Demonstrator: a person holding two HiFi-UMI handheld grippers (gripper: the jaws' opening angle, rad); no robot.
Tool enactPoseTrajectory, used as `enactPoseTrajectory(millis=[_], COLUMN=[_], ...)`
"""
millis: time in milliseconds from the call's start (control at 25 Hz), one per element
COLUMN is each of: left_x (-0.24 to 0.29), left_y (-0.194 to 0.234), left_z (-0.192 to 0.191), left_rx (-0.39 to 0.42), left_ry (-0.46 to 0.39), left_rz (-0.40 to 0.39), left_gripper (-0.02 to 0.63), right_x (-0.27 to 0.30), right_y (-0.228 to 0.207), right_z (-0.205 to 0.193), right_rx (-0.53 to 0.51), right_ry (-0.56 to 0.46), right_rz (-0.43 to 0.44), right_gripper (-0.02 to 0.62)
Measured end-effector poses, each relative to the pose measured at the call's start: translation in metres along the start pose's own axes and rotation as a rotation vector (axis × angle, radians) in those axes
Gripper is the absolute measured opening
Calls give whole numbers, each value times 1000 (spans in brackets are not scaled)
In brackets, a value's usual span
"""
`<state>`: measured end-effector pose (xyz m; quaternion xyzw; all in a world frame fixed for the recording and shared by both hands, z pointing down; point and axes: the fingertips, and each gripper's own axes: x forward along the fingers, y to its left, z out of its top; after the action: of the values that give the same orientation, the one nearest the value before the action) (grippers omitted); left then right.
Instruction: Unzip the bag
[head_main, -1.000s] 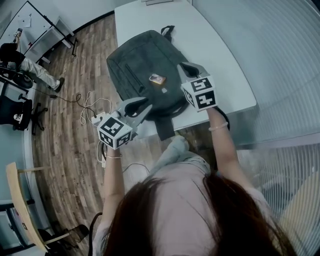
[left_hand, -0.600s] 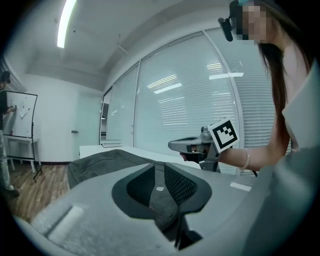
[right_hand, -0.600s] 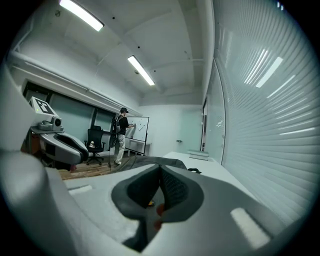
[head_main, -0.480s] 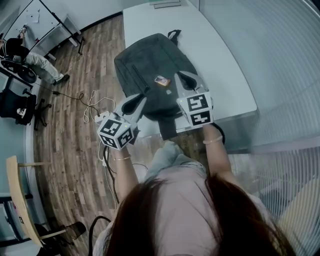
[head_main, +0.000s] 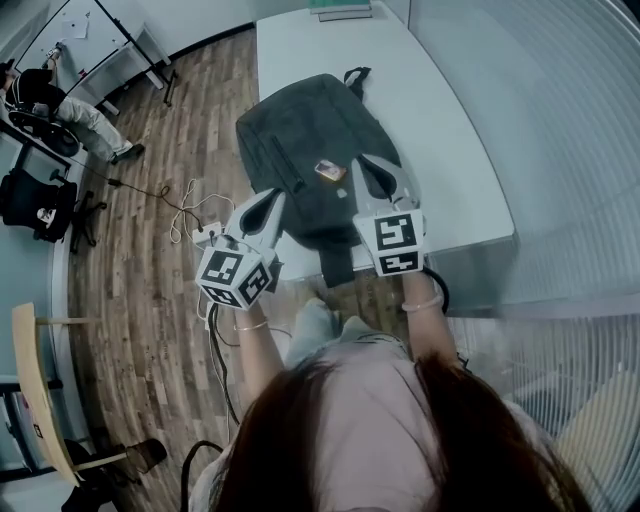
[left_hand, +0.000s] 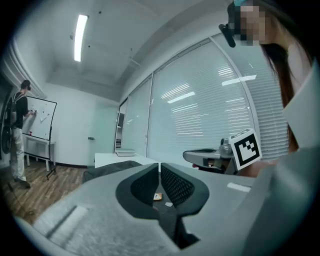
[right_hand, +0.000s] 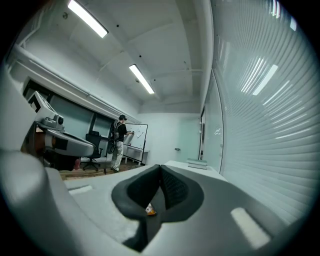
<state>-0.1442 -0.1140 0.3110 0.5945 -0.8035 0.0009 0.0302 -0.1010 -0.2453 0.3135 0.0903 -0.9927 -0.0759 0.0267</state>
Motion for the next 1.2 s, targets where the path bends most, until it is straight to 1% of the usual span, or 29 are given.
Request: enactPoseTrajectory(millis=[200, 280, 400, 520, 720, 880, 1200], left_x=[1, 2, 1, -5, -25, -40, -77], left_y=[11, 16, 19, 21, 21, 18, 20], left_z=[11, 12, 10, 10, 16, 23, 32], left_rx=[0, 7, 17, 17, 61, 78, 52], left_ry=[-16, -10, -10, -26, -34, -39, -88], left_rz=[92, 112, 113, 111, 121, 110, 132], left_gripper=[15, 14, 14, 14, 14, 14, 11], right_x=[-2, -1, -1, -5, -15, -24, -48], right_y=[-2, -3, -1, 2, 17, 31, 60], right_z=[8, 10, 10, 13, 25, 32, 40], right_rx=[-10, -9, 2, 6, -6, -16, -34], right_ry=[1, 0, -2, -16, -26, -14, -6], right_rz=[-23, -35, -53, -91, -128, -139, -130], right_gripper=[3, 3, 3, 3, 3, 3, 3])
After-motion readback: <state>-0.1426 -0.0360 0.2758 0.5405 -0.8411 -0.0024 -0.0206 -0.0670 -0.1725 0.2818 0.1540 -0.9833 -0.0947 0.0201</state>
